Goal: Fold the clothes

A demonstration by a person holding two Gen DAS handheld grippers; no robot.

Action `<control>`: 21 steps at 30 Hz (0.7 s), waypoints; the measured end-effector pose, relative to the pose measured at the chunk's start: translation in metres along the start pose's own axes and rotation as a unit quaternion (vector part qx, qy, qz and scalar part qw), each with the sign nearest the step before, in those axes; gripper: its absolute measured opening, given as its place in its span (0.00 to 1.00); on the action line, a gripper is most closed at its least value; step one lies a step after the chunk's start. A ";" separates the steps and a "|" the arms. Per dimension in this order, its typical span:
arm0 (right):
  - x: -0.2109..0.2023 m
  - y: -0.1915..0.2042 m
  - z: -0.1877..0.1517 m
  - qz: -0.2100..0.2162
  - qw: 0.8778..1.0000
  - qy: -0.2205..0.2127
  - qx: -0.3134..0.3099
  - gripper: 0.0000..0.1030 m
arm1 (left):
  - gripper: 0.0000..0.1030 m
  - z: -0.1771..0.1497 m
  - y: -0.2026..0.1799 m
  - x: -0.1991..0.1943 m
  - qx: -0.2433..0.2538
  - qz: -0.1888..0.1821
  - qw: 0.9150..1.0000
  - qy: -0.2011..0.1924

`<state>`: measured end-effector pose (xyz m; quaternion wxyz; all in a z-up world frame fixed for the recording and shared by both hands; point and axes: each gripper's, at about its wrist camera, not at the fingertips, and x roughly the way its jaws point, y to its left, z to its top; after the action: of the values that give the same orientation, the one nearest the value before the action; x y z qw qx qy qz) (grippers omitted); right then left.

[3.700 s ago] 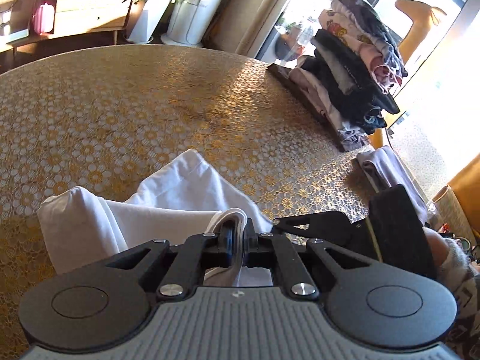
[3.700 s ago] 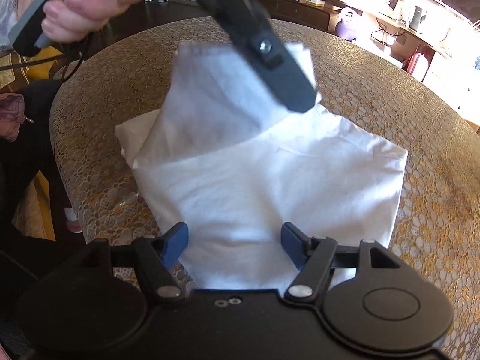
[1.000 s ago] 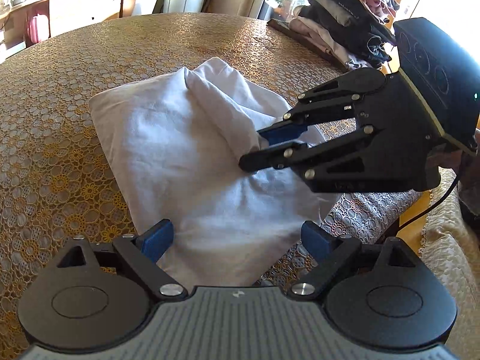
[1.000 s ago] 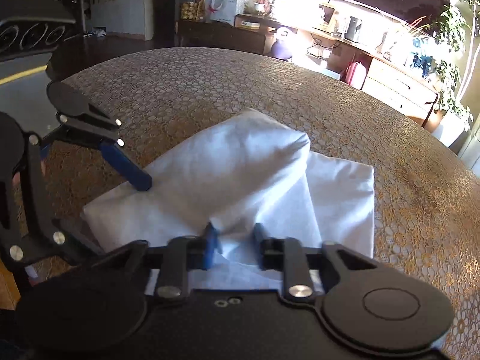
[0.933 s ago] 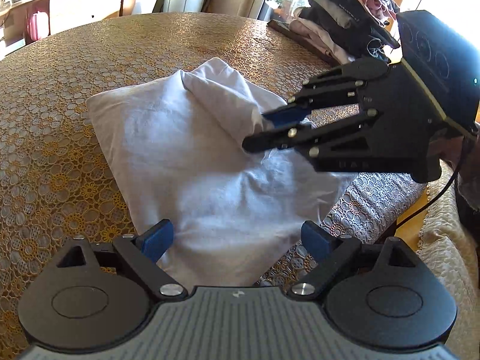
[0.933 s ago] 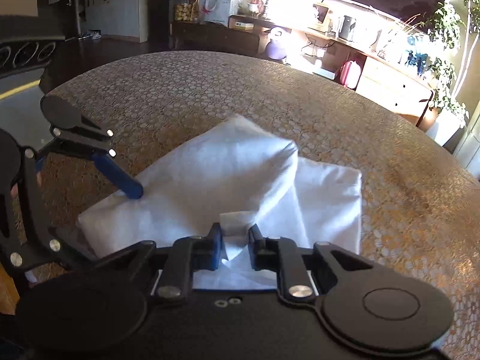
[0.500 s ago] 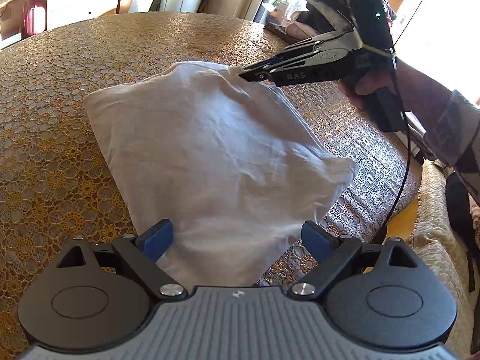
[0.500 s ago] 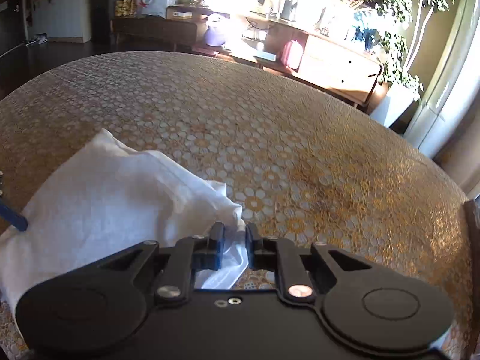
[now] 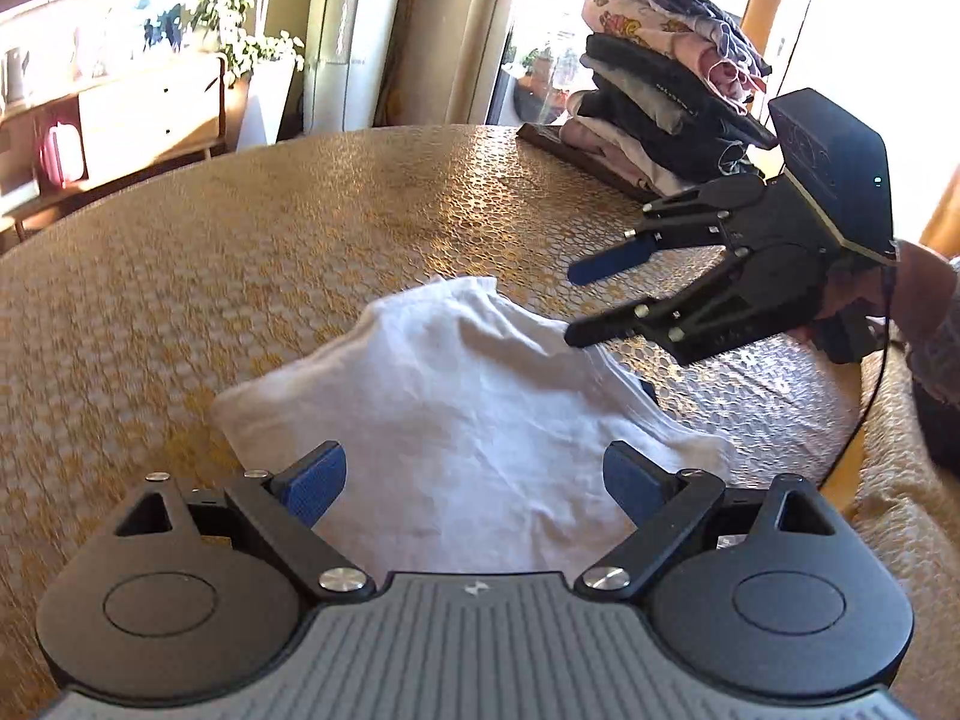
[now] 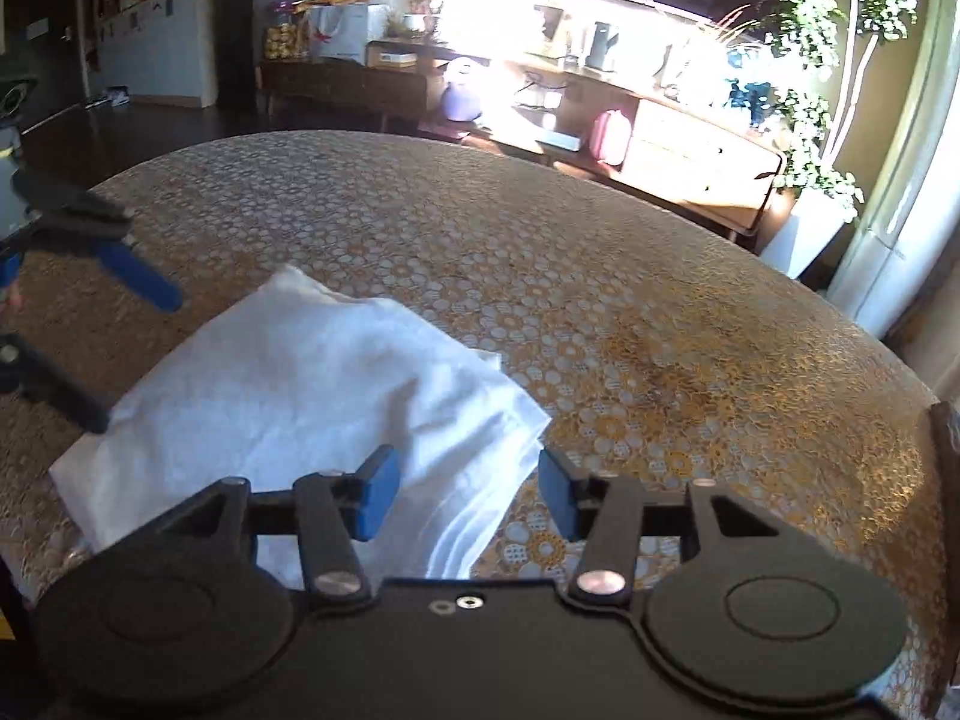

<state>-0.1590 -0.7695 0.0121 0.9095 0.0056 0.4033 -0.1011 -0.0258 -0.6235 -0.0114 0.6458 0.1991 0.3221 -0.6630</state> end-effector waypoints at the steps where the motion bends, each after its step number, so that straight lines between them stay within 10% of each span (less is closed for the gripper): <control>1: 0.005 0.004 0.000 0.012 1.000 0.006 -0.006 1.00 | 0.90 0.004 0.002 0.005 0.013 0.006 1.000 -0.001; 13: 0.040 0.001 -0.014 0.060 0.998 0.024 -0.011 1.00 | 0.90 0.000 0.044 0.066 0.000 0.028 0.999 0.033; 21: -0.008 0.020 -0.022 0.071 0.997 0.006 -0.032 1.00 | 0.90 0.001 0.043 0.055 -0.005 0.033 0.999 0.017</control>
<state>-0.1764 -0.7468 0.0014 0.9116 0.0054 0.4103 -0.0233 0.0118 -0.6622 -0.0556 0.6626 0.2173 0.3298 -0.6364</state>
